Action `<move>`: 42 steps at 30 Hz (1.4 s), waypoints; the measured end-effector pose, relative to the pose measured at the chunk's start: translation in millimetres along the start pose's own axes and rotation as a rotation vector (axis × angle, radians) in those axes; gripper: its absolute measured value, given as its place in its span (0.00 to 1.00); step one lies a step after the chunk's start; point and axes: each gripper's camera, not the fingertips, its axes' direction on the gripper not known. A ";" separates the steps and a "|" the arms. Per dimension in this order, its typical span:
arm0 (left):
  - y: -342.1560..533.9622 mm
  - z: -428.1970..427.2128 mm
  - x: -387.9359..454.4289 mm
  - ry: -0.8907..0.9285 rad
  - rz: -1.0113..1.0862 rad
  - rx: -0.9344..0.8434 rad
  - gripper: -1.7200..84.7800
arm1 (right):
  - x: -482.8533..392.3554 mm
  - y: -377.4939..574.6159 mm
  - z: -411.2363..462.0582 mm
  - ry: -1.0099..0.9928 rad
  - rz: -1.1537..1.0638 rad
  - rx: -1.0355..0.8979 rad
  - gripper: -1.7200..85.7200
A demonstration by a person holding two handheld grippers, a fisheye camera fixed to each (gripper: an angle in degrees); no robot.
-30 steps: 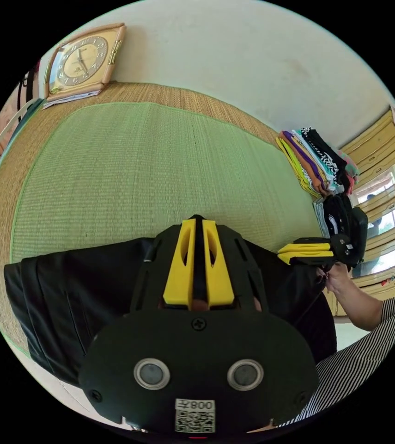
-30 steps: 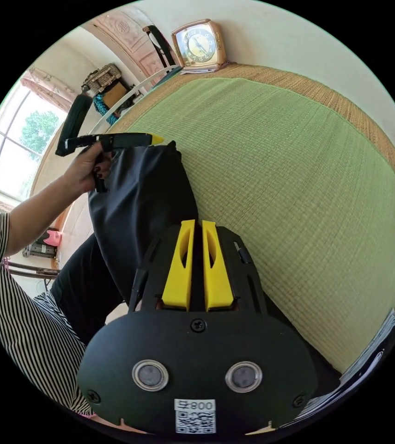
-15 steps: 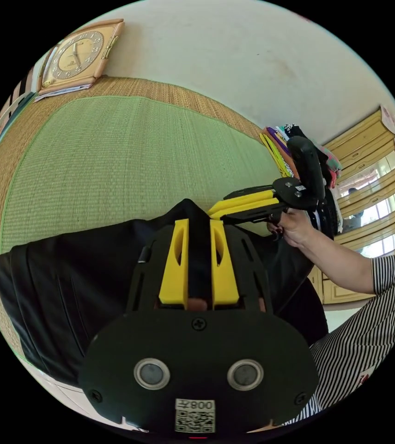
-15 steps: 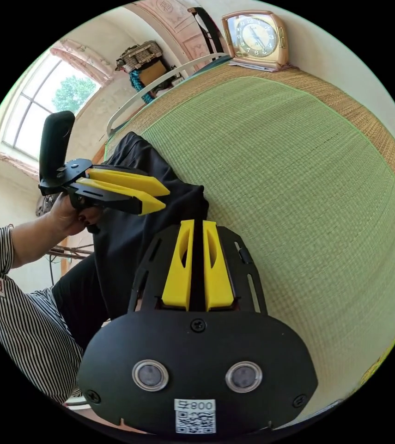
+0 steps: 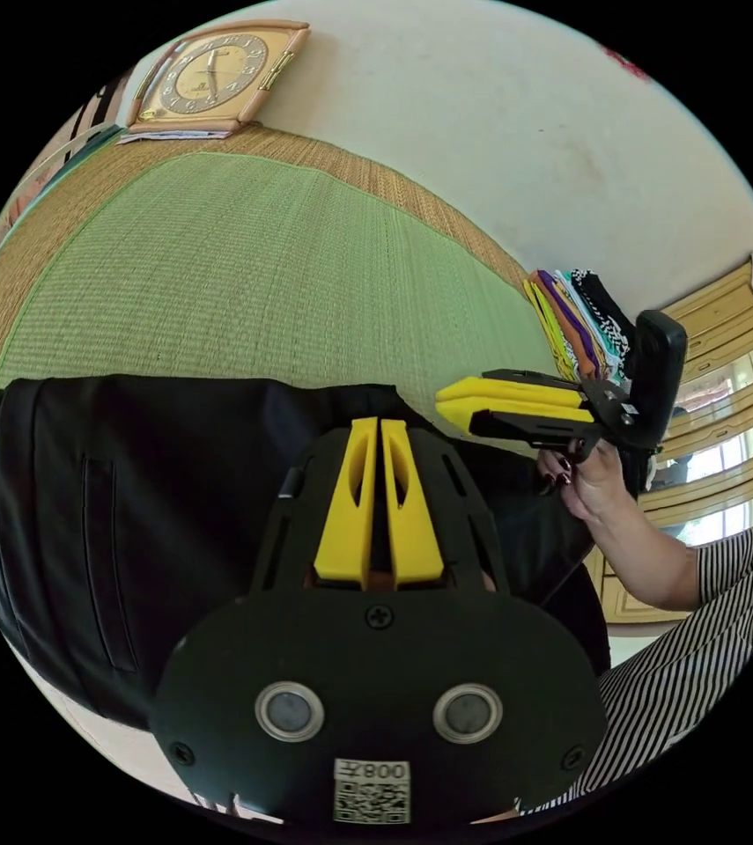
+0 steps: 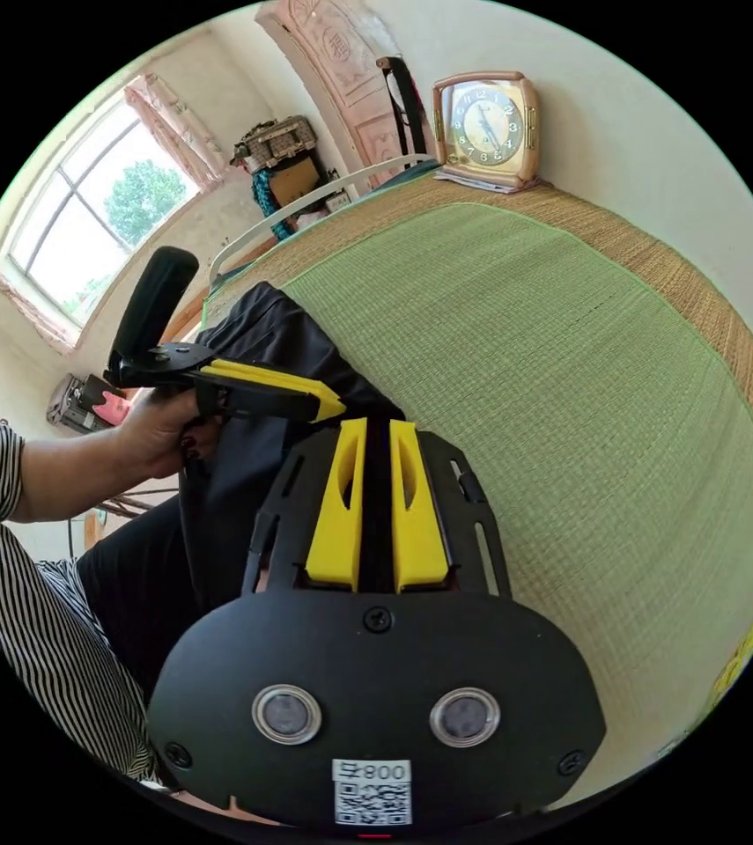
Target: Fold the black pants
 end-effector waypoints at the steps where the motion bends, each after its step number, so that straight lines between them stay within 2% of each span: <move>1: 3.9 0.3 -3.7 0.017 -0.009 0.014 0.03 | 0.2 -2.5 2.3 0.013 -0.010 -0.008 0.09; 8: 20.8 3.3 -14.5 0.064 -0.018 0.050 0.03 | -20.1 -25.0 33.5 0.125 -0.188 -0.077 0.10; 13: 33.8 6.9 -19.9 0.102 -0.018 0.058 0.03 | -20.6 -33.9 45.4 0.145 -0.228 -0.098 0.09; 15: 39.9 3.1 -21.5 0.108 -0.016 0.072 0.02 | -13.7 -37.5 44.2 0.113 -0.197 -0.084 0.05; 19: 58.1 -13.1 -29.5 0.018 -0.026 0.105 0.02 | 3.0 -40.3 30.8 0.098 -0.104 0.031 0.03; 23: 73.6 -23.7 -47.7 -0.124 -0.086 0.107 0.02 | 20.0 -47.6 35.7 0.035 -0.041 0.001 0.02; 25: 82.9 -21.5 -59.6 -0.212 -0.138 0.054 0.02 | 18.0 -48.2 32.5 0.010 -0.045 0.004 0.02; 29: 94.0 -25.1 -59.7 -0.182 -0.131 0.063 0.02 | -2.2 -45.0 18.3 -0.087 -0.098 0.055 0.02; 31: 96.8 -24.4 -55.1 -0.222 -0.115 0.047 0.02 | -11.3 -43.2 30.7 -0.035 -0.133 -0.007 0.02; 33: 99.8 -22.6 -56.0 -0.231 -0.118 0.028 0.02 | -9.0 -37.5 65.2 0.101 -0.135 -0.157 0.02; 36: 110.5 -24.8 -62.2 -0.238 -0.130 0.026 0.02 | 10.4 -32.7 61.4 -0.029 -0.031 -0.115 0.02; 40: 124.1 -37.9 -67.1 -0.194 -0.174 0.071 0.02 | 11.3 -29.7 60.5 -0.021 -0.023 -0.112 0.02; 42: 127.2 -50.3 -62.9 -0.265 -0.151 0.104 0.02 | 7.6 -27.9 60.9 -0.003 -0.031 -0.115 0.02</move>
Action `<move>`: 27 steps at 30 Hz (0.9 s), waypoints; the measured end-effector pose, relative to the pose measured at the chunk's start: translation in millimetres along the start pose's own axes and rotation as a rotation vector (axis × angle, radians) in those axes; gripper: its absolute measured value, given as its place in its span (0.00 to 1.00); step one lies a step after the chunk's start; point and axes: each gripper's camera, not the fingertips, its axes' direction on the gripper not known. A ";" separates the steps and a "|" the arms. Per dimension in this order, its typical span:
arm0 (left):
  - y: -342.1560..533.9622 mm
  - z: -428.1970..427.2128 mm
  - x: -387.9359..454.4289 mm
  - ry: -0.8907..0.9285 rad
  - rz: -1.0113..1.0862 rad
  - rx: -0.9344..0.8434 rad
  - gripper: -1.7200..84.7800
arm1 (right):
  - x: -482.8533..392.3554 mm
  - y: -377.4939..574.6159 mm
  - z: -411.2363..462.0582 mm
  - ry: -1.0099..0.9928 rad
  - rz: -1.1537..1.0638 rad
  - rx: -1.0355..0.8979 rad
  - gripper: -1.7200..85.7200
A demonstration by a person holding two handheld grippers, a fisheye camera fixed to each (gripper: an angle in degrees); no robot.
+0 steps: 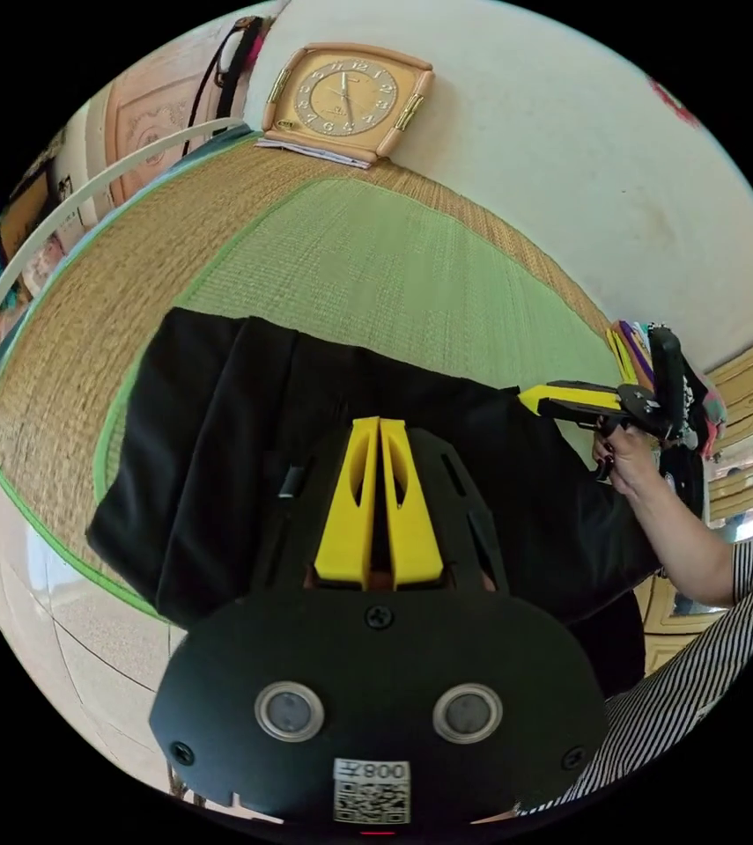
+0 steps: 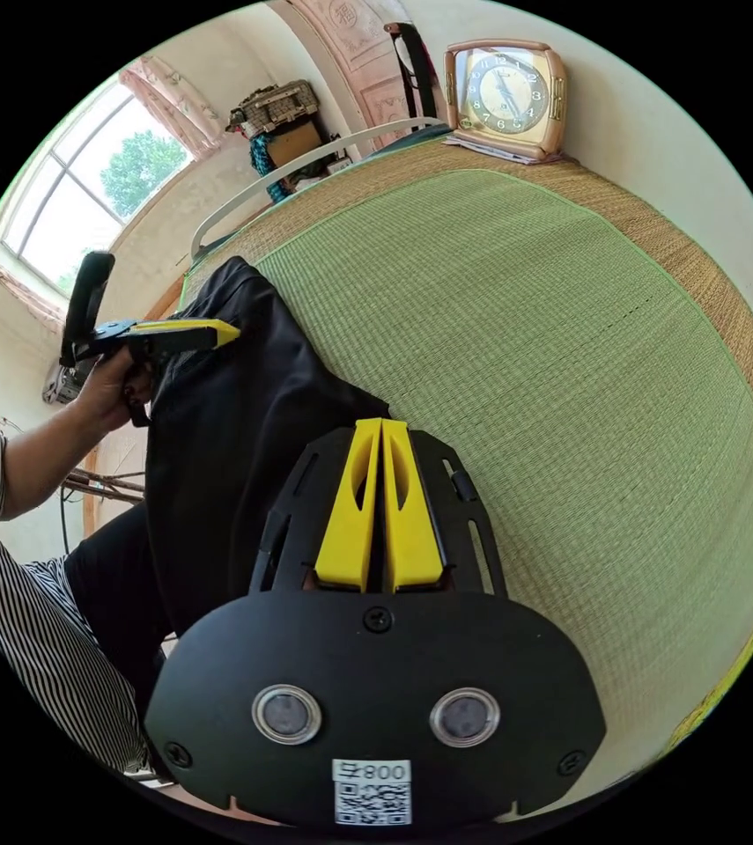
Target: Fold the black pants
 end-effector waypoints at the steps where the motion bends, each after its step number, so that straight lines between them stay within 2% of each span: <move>1: 1.0 -10.2 -2.7 -0.071 0.003 0.033 0.02 | -0.6 0.7 0.4 0.001 0.001 0.001 0.02; 5: 2.5 -26.9 -35.0 -0.206 -0.081 0.052 0.02 | -5.5 6.5 4.7 -0.006 0.010 0.016 0.02; 9: 13.4 -23.8 -74.5 -0.039 -0.173 0.035 0.02 | -13.1 9.6 6.6 0.008 0.001 0.020 0.02; 12: 18.3 -35.1 -63.6 -0.065 -0.158 0.061 0.02 | -12.0 7.5 -1.1 -0.022 0.056 -0.015 0.02; 14: 22.3 -42.6 -51.1 -0.053 -0.113 0.076 0.02 | -14.7 12.7 -17.2 -0.002 0.078 0.042 0.02; 19: 28.4 -40.0 8.4 0.148 0.129 0.064 0.03 | -28.4 52.0 -51.0 -0.003 0.119 0.125 0.03; 23: 18.8 -16.7 48.8 0.231 0.276 0.017 0.04 | -38.1 87.3 -42.5 0.093 0.173 0.012 0.04; 27: -1.7 17.2 83.8 0.260 0.389 -0.054 0.04 | -36.8 113.3 -34.2 0.059 0.231 -0.021 0.04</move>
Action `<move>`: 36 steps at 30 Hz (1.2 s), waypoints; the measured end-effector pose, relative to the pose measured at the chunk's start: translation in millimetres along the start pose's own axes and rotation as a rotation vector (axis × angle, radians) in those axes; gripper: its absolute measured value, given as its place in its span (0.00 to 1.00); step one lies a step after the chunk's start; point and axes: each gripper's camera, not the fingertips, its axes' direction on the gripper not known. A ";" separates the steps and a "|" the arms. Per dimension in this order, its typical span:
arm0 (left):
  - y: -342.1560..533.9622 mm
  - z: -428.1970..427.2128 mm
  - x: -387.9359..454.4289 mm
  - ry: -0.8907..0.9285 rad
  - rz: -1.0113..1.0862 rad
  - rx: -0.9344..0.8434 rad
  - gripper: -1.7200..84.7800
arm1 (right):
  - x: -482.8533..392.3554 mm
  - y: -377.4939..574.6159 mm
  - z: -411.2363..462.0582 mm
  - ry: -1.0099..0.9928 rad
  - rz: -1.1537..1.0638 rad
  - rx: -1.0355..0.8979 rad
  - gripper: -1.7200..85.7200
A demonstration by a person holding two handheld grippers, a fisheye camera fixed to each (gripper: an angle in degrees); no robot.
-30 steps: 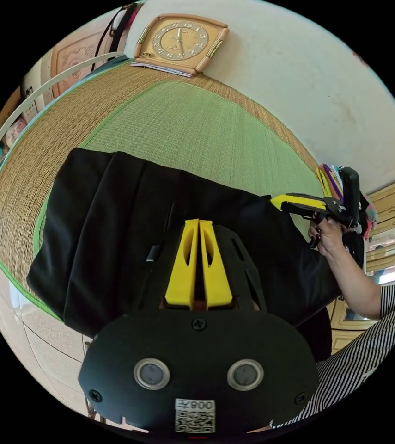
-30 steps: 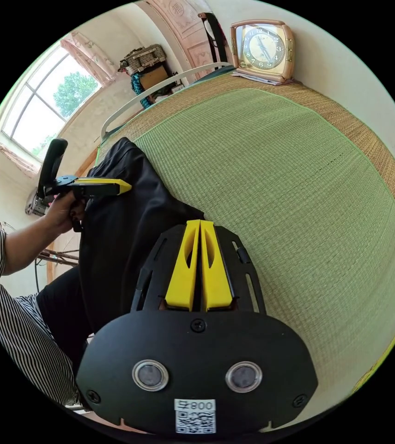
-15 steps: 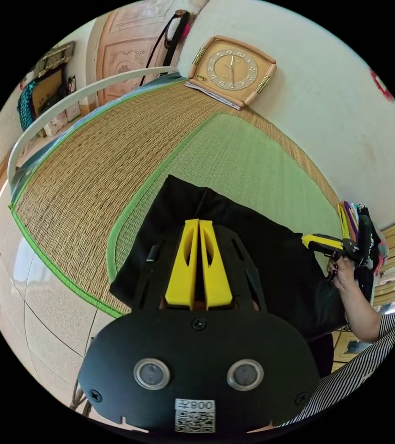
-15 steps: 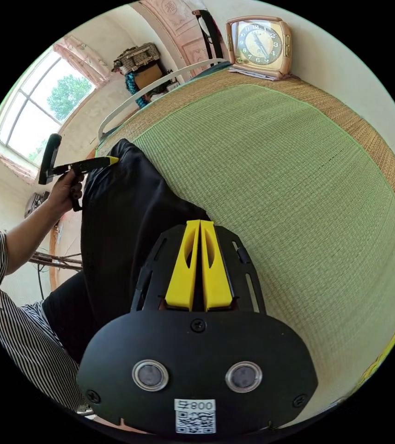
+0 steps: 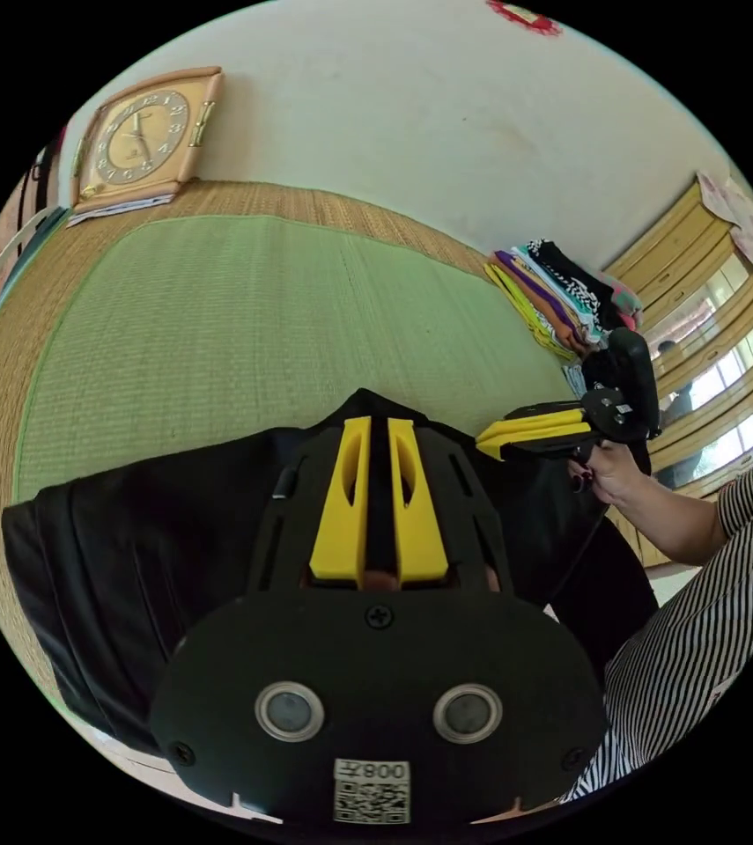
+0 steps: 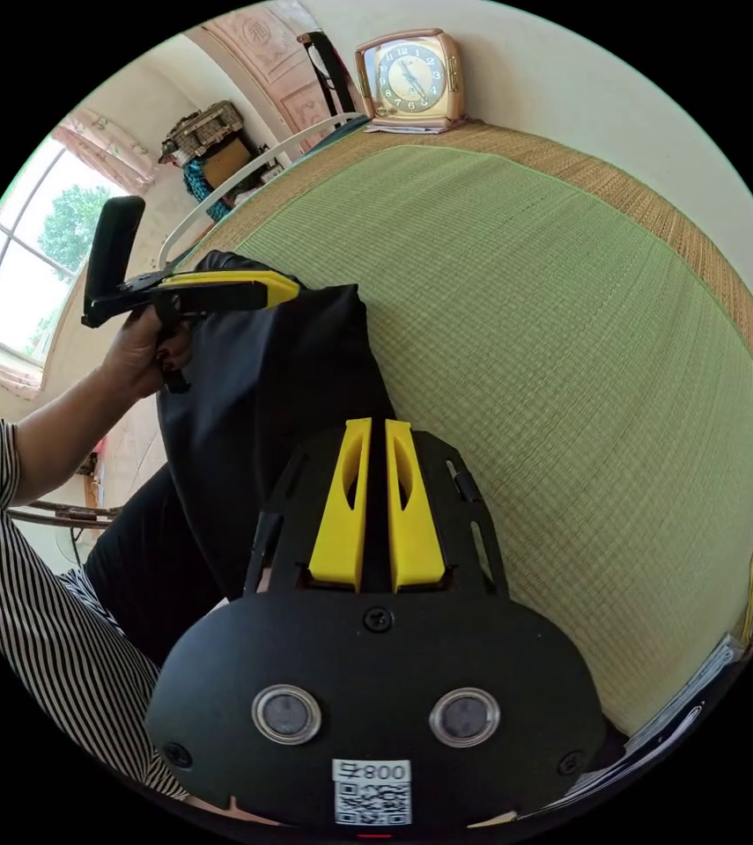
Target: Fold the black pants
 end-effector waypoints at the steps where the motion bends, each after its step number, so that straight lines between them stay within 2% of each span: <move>1: -6.5 14.5 1.2 -0.036 0.016 -0.050 0.03 | 0.8 2.4 2.1 0.001 0.003 -0.006 0.04; 3: -11.4 34.8 0.1 -0.072 0.030 -0.130 0.03 | 4.0 9.4 9.6 -0.029 0.011 -0.011 0.04; 7: -8.6 24.7 -3.1 -0.063 0.005 -0.110 0.02 | 9.6 16.1 7.1 -0.064 0.054 0.004 0.03; 11: 11.3 -5.3 -0.3 -0.084 -0.020 -0.083 0.03 | 2.2 35.4 -18.8 0.013 0.069 0.048 0.03; 15: 62.7 -51.2 -10.3 -0.037 -0.128 -0.064 0.04 | -21.2 71.8 -42.0 -0.009 0.043 0.046 0.03; 23: 156.8 -97.1 2.1 -0.018 -0.226 -0.161 0.08 | -107.7 109.5 -33.9 -0.142 -0.135 -0.016 0.09; 29: 199.4 -107.4 0.6 -0.020 -0.394 -0.133 0.09 | -158.5 105.0 -11.7 -0.065 -0.288 -0.086 0.09; 36: 219.7 -106.2 -25.1 0.159 -0.569 -0.056 0.05 | -181.8 104.4 14.2 0.045 -0.320 -0.192 0.05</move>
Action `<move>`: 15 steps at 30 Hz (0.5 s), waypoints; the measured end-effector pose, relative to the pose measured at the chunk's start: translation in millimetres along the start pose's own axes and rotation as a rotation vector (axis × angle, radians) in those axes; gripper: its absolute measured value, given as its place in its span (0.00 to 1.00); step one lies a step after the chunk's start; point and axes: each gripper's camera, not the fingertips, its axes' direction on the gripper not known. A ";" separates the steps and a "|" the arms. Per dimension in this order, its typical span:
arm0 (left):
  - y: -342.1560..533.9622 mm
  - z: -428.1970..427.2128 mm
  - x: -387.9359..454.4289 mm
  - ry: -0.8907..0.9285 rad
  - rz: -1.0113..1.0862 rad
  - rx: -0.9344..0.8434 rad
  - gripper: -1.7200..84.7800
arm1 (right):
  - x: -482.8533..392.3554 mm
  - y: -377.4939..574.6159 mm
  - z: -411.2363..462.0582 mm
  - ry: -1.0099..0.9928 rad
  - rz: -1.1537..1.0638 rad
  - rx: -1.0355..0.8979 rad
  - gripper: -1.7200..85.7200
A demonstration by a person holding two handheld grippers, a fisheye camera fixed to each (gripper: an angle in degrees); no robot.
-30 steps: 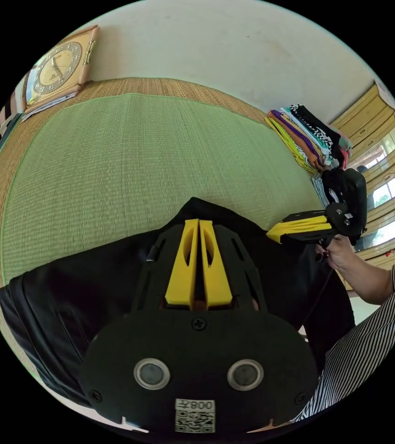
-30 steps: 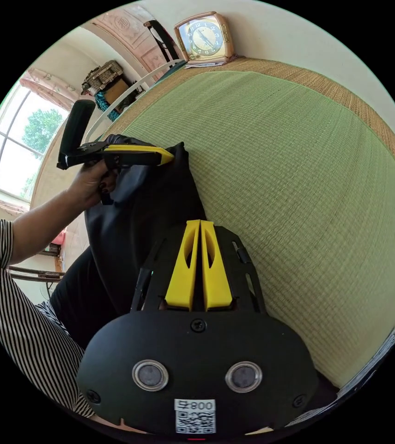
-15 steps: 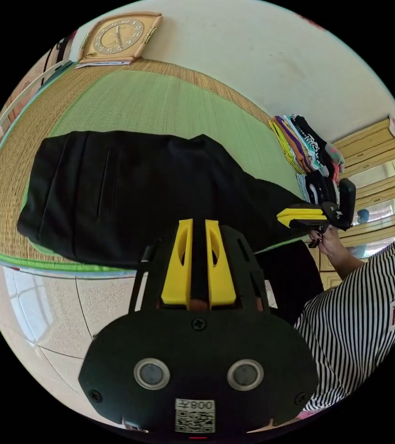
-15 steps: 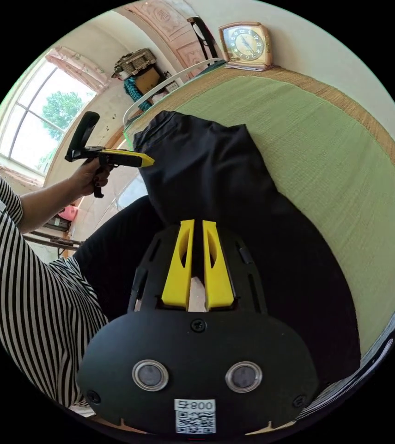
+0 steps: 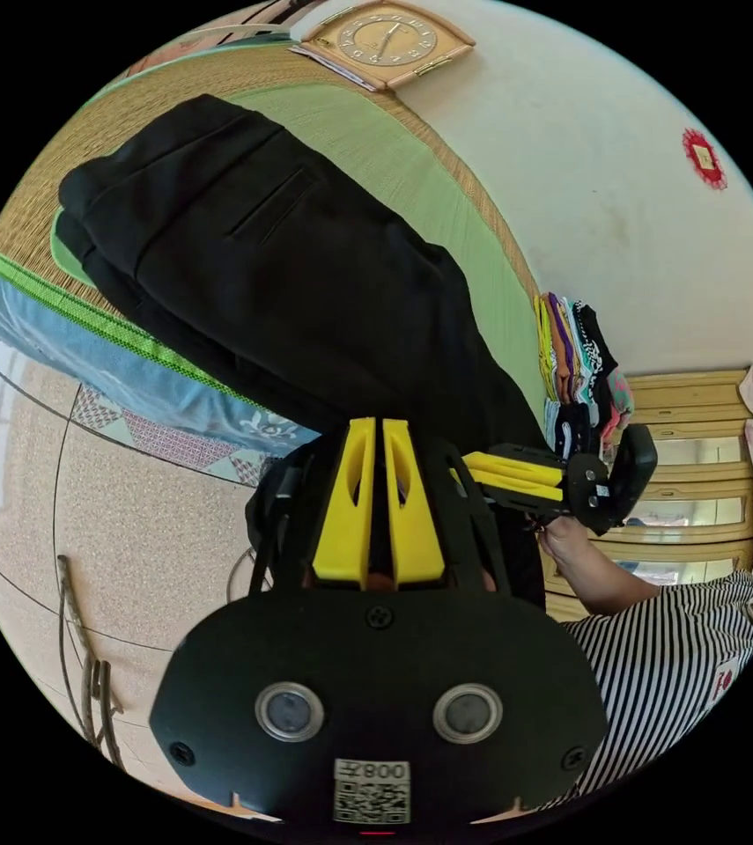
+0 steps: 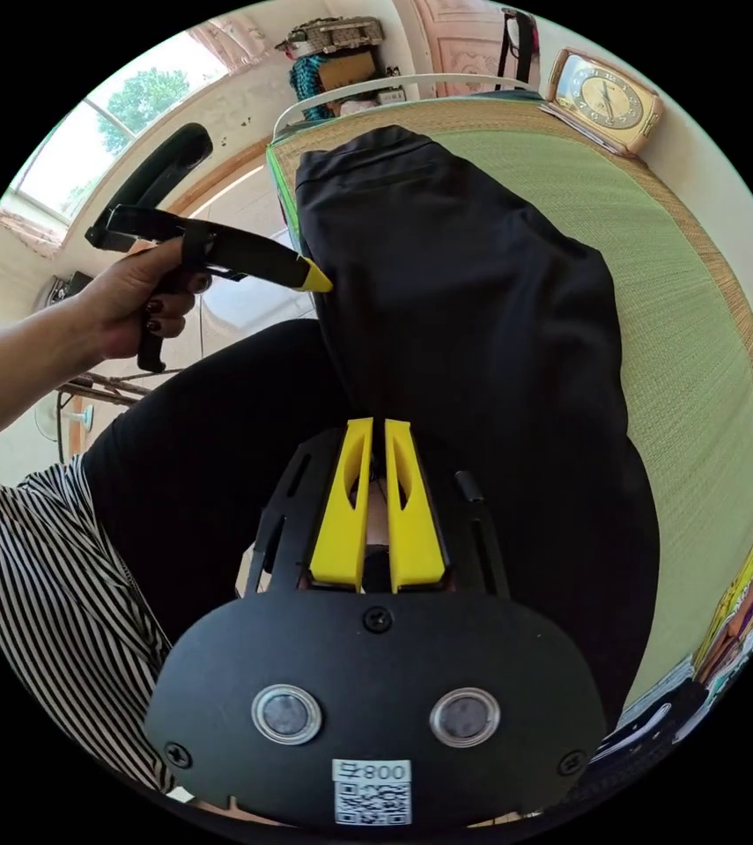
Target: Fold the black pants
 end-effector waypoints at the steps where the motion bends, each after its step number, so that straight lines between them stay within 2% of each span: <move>1: 2.3 -6.2 0.9 0.020 0.004 0.014 0.04 | -0.9 0.6 -2.1 -0.004 -0.001 0.001 0.05; 5: 13.5 -24.9 6.0 0.023 0.044 0.041 0.03 | -8.7 11.4 -23.9 -0.001 -0.014 0.057 0.05; 9: 22.4 -24.8 -5.5 -0.003 -0.022 0.006 0.02 | -8.0 15.8 -3.3 -0.045 0.009 -0.012 0.04; 15: 18.2 -67.7 22.5 -0.051 0.080 0.136 0.02 | 1.5 26.9 -6.4 -0.111 0.036 -0.002 0.04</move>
